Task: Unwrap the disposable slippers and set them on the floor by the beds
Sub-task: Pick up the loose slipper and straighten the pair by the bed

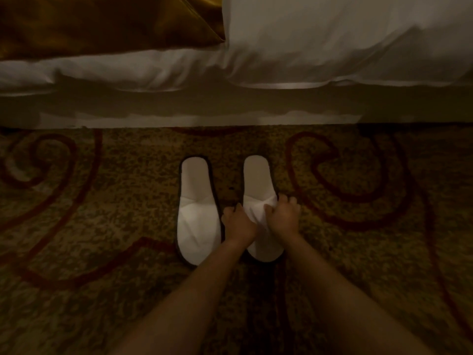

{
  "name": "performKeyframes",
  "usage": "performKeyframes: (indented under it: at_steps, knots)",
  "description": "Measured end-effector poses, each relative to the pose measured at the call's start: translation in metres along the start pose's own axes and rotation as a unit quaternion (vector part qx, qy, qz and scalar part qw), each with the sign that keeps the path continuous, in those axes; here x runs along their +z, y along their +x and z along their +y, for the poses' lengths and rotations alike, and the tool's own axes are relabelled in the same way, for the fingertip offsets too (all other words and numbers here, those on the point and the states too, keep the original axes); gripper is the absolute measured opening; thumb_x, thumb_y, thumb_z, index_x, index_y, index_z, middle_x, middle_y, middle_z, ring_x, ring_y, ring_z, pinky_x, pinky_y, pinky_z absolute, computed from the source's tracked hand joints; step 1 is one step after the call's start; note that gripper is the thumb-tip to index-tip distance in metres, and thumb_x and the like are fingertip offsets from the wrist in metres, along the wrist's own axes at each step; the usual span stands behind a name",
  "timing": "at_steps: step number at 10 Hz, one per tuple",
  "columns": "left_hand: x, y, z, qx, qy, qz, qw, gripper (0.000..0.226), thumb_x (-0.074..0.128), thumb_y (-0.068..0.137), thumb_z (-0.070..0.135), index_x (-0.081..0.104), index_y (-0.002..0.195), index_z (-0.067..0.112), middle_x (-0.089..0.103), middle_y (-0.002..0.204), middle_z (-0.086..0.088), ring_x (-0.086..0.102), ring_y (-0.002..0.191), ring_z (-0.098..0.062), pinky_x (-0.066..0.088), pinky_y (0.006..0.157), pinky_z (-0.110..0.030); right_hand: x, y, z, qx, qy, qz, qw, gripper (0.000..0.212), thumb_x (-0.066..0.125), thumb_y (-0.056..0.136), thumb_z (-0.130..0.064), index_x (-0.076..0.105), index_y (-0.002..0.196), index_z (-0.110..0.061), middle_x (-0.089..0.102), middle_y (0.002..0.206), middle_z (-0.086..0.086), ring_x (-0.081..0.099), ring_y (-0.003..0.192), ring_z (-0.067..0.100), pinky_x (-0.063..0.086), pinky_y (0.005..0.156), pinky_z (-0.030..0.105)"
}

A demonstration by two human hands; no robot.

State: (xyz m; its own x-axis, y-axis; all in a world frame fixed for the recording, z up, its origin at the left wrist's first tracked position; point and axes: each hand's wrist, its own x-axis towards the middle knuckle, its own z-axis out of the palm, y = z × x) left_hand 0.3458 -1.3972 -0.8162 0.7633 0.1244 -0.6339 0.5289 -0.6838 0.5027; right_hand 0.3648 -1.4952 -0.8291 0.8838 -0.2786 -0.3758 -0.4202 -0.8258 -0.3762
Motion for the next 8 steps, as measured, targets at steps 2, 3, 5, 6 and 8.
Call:
performKeyframes:
  at_steps: [2,3,5,6,8]
  knots:
    - [0.007,-0.002,-0.003,0.009,0.038,0.007,0.999,0.07,0.048,0.091,0.025,0.012,0.148,0.01,0.016,0.151,-0.015,0.018,0.138,-0.032,0.02,0.115,-0.035,0.009,-0.002,0.003,-0.007,-0.015,0.052,0.999,0.046,0.05,0.091,-0.028,0.041,0.13,-0.005,0.041,0.133,0.019,0.038,0.121,0.033,0.03,0.103,0.037]
    - [0.007,-0.001,-0.005,0.012,0.033,0.015,0.999,0.067,0.048,0.091,0.021,0.015,0.148,0.01,0.017,0.15,-0.016,0.019,0.137,-0.033,0.02,0.115,-0.035,0.011,0.001,0.006,-0.016,-0.005,0.061,0.998,0.047,0.052,0.091,-0.027,0.041,0.131,-0.004,0.041,0.133,0.019,0.038,0.121,0.032,0.029,0.103,0.037]
    - [0.009,0.005,-0.012,0.032,0.029,0.016,0.999,0.066,0.046,0.09,0.015,0.016,0.147,0.007,0.02,0.148,-0.017,0.022,0.134,-0.033,0.018,0.114,-0.032,0.015,0.003,0.008,-0.025,-0.005,0.075,0.997,0.047,0.052,0.09,-0.027,0.043,0.129,-0.004,0.043,0.131,0.019,0.04,0.119,0.032,0.03,0.102,0.038]
    - [0.003,0.004,-0.014,0.033,0.029,0.008,0.999,0.064,0.045,0.092,0.018,0.014,0.148,0.009,0.02,0.148,-0.018,0.022,0.136,-0.034,0.018,0.115,-0.034,0.009,0.003,0.01,-0.022,0.008,0.043,0.999,0.049,0.05,0.092,-0.03,0.041,0.132,-0.004,0.042,0.133,0.02,0.039,0.121,0.033,0.031,0.103,0.038]
    - [-0.044,-0.02,-0.008,0.02,0.008,0.012,1.0,0.054,0.04,0.096,0.03,0.024,0.145,0.012,0.029,0.145,-0.02,0.029,0.132,-0.036,0.027,0.111,-0.041,-0.057,-0.004,0.004,0.006,0.049,-0.121,0.991,0.062,0.045,0.091,-0.047,0.033,0.139,-0.009,0.039,0.142,0.017,0.04,0.128,0.033,0.037,0.106,0.041]
